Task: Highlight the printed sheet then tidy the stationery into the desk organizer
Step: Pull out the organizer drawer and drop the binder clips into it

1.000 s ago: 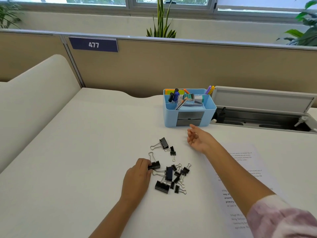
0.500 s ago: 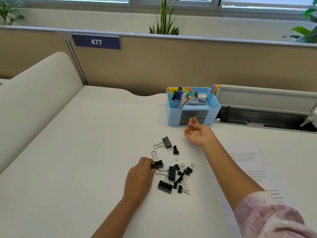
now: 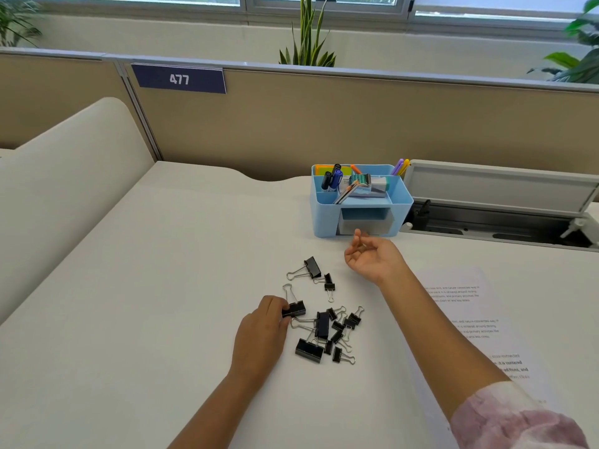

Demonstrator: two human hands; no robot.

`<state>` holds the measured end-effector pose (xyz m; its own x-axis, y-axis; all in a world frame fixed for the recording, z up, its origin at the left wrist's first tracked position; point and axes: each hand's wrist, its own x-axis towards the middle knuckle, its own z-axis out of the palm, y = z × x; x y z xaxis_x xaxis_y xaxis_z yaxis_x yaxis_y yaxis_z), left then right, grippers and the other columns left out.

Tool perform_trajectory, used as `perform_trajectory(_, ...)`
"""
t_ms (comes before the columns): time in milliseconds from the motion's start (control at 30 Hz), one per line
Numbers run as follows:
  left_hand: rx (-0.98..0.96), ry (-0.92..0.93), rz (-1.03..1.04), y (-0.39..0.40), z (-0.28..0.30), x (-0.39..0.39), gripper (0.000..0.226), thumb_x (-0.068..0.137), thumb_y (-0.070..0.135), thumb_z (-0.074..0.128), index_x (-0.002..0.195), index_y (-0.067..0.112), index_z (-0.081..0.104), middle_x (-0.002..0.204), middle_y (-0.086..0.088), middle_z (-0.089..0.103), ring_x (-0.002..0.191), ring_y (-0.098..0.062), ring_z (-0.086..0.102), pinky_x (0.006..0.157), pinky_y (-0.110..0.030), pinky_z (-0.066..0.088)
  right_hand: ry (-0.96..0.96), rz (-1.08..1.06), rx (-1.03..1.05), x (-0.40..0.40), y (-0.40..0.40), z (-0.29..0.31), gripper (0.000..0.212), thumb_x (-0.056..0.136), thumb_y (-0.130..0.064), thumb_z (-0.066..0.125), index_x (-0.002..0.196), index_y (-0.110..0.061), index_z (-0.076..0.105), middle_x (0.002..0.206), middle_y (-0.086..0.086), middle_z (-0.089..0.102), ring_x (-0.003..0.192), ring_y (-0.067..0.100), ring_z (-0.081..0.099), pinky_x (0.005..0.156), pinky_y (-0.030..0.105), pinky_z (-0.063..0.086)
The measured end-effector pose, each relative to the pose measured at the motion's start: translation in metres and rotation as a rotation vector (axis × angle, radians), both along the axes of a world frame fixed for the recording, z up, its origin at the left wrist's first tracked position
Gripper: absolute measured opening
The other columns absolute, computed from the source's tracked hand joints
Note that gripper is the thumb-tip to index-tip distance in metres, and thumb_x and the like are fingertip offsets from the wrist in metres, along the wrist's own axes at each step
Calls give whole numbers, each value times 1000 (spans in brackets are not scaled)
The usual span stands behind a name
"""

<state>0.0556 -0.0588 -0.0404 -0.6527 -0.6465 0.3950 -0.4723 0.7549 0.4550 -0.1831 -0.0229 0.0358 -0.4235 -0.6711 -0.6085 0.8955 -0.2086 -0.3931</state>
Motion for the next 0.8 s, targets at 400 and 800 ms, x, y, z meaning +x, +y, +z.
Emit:
perform_trajectory(400, 10, -1, 7, 1, 0, 0, 29, 73, 3, 72, 88, 17, 51, 86, 0, 60, 48, -22, 53, 44, -30, 43, -13, 42, 52, 12, 22, -8, 18, 92, -5, 40, 79, -9, 53, 64, 2, 60, 60, 9, 48, 59, 23, 39)
perform_trajectory(800, 16, -13, 5, 0, 0, 1, 33, 74, 5, 70, 90, 20, 47, 87, 1, 60, 49, -22, 51, 46, -30, 42, 1511, 434, 634, 69, 14, -22, 20, 91, -13, 48, 110, -21, 51, 103, 1, 54, 78, 15, 55, 61, 25, 47)
